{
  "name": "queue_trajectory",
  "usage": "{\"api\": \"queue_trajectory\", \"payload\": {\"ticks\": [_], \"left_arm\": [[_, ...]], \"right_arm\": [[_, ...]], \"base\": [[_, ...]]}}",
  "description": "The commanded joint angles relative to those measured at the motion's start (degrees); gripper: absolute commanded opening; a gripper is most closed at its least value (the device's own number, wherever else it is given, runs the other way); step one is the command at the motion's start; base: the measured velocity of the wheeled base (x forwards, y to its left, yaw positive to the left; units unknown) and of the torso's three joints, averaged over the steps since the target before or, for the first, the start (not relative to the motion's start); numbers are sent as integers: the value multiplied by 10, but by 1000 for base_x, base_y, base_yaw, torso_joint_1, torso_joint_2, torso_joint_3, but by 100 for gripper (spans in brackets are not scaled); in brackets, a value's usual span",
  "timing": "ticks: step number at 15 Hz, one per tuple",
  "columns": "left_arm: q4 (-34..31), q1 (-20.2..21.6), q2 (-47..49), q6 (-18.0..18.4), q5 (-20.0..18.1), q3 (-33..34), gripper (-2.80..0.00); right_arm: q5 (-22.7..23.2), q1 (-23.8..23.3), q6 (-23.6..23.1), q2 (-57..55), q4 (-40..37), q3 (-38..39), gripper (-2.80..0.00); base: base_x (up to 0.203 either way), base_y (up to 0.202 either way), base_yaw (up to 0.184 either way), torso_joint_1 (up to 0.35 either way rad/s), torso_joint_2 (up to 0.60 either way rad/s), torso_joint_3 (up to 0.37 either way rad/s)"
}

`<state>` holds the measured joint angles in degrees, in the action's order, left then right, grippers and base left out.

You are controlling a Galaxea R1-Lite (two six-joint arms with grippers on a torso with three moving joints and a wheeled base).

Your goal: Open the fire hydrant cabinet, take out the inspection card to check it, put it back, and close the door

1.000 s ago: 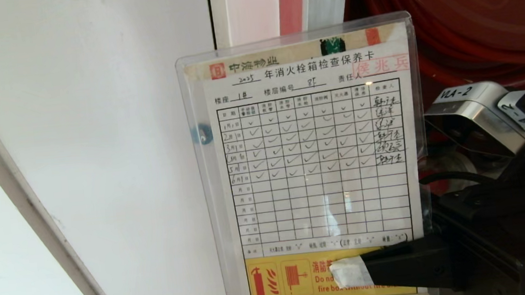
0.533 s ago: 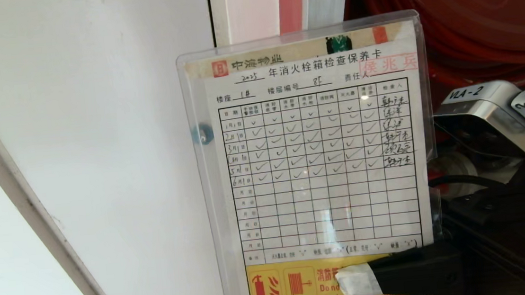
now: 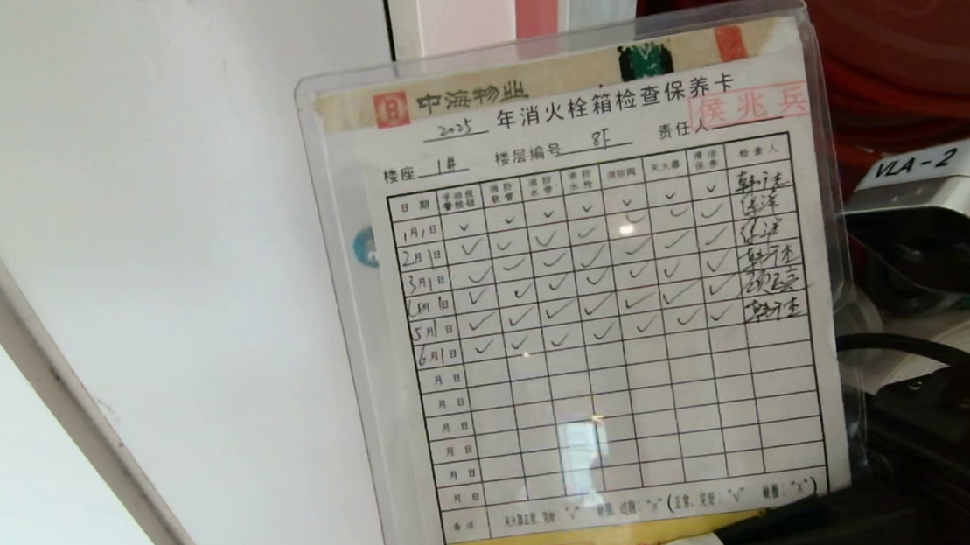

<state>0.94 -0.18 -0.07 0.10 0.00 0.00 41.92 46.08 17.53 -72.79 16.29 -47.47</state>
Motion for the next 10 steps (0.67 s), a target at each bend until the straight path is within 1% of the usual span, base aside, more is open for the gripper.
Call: {"api": "queue_trajectory", "payload": {"ticks": [1, 5, 10], "left_arm": [[0, 0, 1, 0, 0, 6, -280], [0, 0, 1, 0, 0, 6, -280], [0, 0, 1, 0, 0, 6, -280]], "right_arm": [[3, 4, 1, 5, 1, -3, -280], [3, 17, 0, 12, 1, -19, -280], [4, 19, -1, 12, 1, -23, -280]], "base": [[0, 0, 0, 0, 0, 0], [0, 0, 0, 0, 0, 0], [0, 0, 0, 0, 0, 0]]}}
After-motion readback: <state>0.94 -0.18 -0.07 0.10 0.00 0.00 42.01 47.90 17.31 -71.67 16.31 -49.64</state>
